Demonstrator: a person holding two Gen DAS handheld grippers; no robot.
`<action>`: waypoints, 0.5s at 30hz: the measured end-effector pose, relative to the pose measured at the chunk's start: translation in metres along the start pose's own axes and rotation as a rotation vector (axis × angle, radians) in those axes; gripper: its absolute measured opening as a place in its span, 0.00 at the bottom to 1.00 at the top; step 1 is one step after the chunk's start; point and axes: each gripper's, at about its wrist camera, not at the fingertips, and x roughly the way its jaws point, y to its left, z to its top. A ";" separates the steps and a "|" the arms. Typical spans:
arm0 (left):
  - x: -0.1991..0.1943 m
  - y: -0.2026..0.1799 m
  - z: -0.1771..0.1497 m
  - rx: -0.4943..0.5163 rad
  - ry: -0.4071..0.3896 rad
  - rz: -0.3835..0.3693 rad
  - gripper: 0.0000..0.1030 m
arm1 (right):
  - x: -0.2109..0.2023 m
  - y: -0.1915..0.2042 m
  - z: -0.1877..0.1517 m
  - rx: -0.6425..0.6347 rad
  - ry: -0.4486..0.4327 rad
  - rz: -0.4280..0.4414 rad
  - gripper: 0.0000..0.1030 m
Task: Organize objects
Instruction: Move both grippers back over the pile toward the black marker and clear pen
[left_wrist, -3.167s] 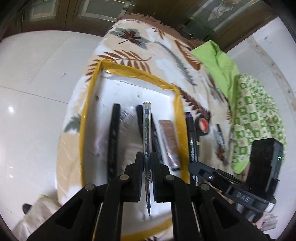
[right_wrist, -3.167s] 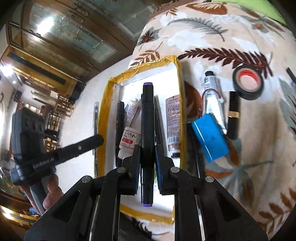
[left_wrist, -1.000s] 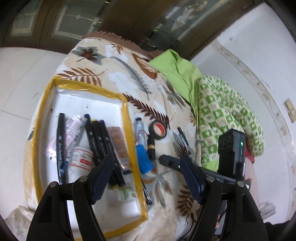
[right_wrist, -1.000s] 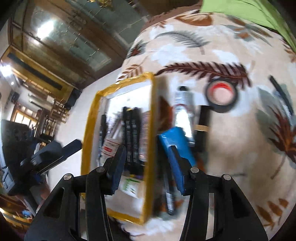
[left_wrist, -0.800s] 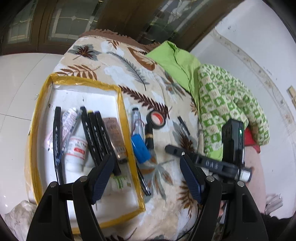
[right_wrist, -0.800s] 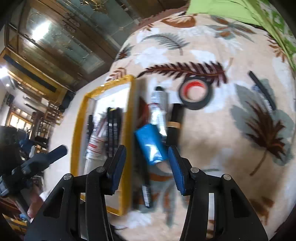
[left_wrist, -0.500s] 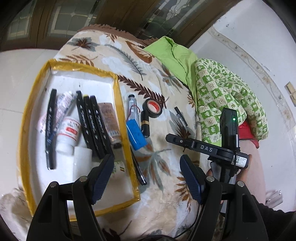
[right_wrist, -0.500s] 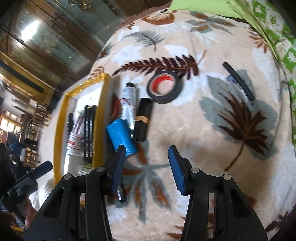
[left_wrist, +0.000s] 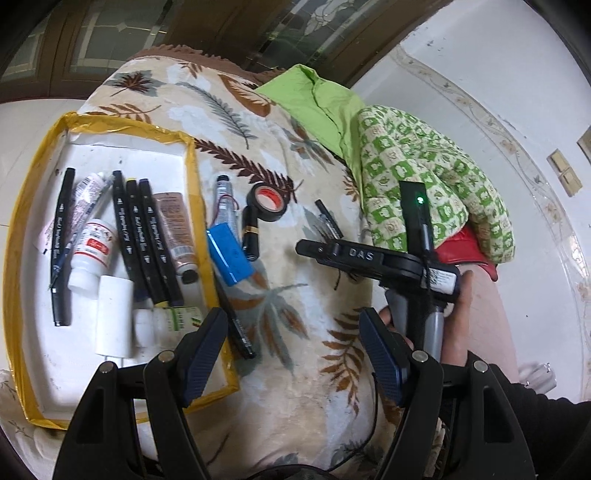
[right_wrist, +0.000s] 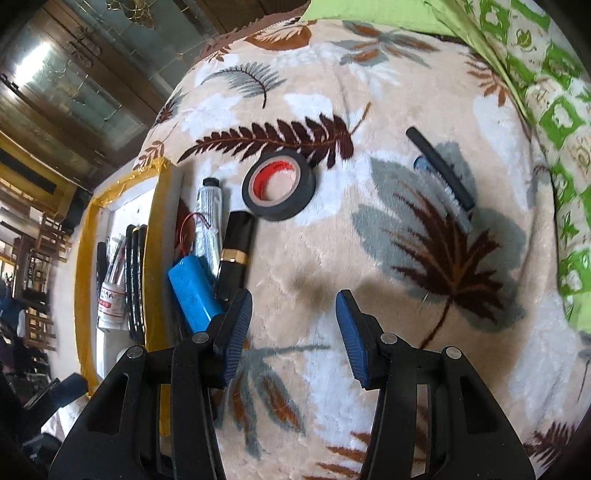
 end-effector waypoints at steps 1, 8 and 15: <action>0.001 -0.001 0.000 0.000 0.002 -0.002 0.72 | 0.000 -0.003 0.002 0.004 0.000 -0.006 0.46; 0.010 -0.004 0.000 -0.020 0.022 -0.004 0.72 | -0.004 -0.033 0.018 0.075 -0.018 -0.029 0.46; 0.016 -0.018 0.005 -0.007 0.032 0.006 0.72 | -0.002 -0.049 0.030 0.065 -0.024 -0.035 0.46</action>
